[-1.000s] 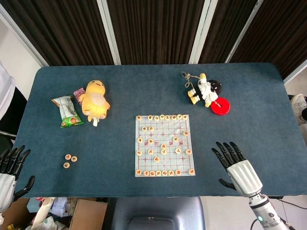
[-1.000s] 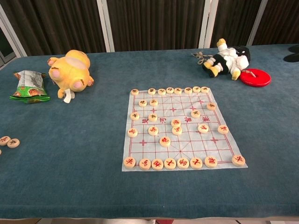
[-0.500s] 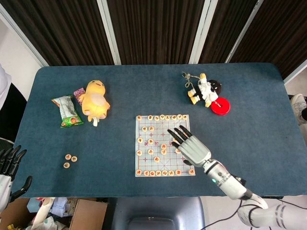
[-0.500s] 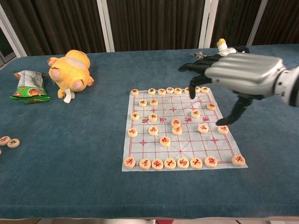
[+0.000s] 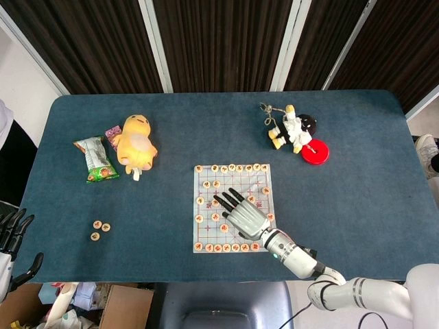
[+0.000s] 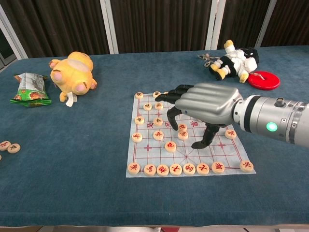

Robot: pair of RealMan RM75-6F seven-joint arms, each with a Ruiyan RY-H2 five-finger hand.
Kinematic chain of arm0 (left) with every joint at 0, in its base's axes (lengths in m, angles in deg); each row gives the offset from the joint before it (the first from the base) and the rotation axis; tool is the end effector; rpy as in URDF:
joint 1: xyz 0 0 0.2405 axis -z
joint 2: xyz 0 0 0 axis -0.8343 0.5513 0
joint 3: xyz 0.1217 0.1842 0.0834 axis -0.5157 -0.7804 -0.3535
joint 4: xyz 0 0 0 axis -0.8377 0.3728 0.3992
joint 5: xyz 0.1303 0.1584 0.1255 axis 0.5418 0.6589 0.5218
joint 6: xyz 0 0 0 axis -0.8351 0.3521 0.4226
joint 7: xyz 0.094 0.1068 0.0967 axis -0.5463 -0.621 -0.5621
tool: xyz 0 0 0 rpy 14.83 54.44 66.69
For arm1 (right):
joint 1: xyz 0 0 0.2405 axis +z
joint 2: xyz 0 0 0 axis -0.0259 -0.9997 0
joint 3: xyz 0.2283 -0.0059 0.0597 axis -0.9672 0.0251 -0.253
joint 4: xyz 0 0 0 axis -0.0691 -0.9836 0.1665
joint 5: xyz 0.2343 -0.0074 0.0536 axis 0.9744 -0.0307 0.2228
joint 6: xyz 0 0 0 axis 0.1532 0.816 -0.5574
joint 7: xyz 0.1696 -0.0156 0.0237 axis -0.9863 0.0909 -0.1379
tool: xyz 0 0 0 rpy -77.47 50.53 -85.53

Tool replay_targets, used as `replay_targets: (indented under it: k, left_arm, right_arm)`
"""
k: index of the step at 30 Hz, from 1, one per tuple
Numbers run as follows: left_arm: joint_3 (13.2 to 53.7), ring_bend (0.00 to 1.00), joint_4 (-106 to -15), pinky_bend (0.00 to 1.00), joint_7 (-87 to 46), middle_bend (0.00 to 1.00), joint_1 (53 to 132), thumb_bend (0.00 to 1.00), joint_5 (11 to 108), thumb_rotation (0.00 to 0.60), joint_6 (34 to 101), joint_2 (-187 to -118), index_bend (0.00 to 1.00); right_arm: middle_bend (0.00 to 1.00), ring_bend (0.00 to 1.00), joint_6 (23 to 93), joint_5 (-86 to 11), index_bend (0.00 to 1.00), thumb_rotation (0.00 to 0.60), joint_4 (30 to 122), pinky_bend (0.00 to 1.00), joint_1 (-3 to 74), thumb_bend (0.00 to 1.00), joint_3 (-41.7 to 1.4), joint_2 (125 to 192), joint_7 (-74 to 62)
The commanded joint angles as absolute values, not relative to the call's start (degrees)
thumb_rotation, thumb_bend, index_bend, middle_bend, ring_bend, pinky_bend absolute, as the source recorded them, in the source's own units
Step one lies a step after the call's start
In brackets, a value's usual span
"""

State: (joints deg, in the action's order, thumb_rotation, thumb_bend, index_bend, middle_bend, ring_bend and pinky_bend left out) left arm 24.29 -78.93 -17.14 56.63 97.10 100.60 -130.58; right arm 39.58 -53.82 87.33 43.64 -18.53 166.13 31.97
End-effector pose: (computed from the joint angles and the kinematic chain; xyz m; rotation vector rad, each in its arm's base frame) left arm -0.2864 0.1653 0.1461 -1.4562 -0.7584 -1.0496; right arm -0.0940 -0.3182 -0.0992 2.2557 -0.4390 0.7673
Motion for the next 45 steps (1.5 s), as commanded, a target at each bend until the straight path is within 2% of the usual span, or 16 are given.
replay_targets:
  k: [1, 10, 41, 45]
  left_arm:
    - [24.2, 0.0, -79.0, 0.02, -17.4, 0.0, 56.8, 0.38, 97.3, 0.6, 100.4, -130.5, 0.0]
    - [24.3, 0.0, -78.8, 0.02, -17.1, 0.0, 56.7, 0.37, 97.3, 0.6, 100.8, -130.5, 0.0]
    - [24.3, 0.0, -78.8, 0.02, -16.8, 0.0, 56.7, 0.37, 97.1, 0.6, 100.7, -130.3, 0.0]
    - [24.3, 0.0, -78.9, 0.02, -16.7, 0.0, 56.7, 0.38, 97.2, 0.6, 100.7, -130.3, 0.0]
  right_arm:
    - [0.0, 0.0, 39.6, -53.2, 0.55, 0.6, 86.6, 0.02, 44.3, 0.35, -18.2, 167.0, 32.0]
    - [0.0, 0.0, 38.8, -50.7, 0.57, 0.6, 83.9, 0.02, 46.3, 0.41, -17.9, 170.0, 33.2]
    - [0.03, 0.0, 39.7, -44.6, 0.58, 0.6, 81.2, 0.02, 49.7, 0.43, -15.7, 173.2, 34.5]
    - [0.04, 0.0, 40.0, -44.3, 0.61, 0.6, 81.2, 0.02, 50.0, 0.43, -15.4, 173.3, 34.5]
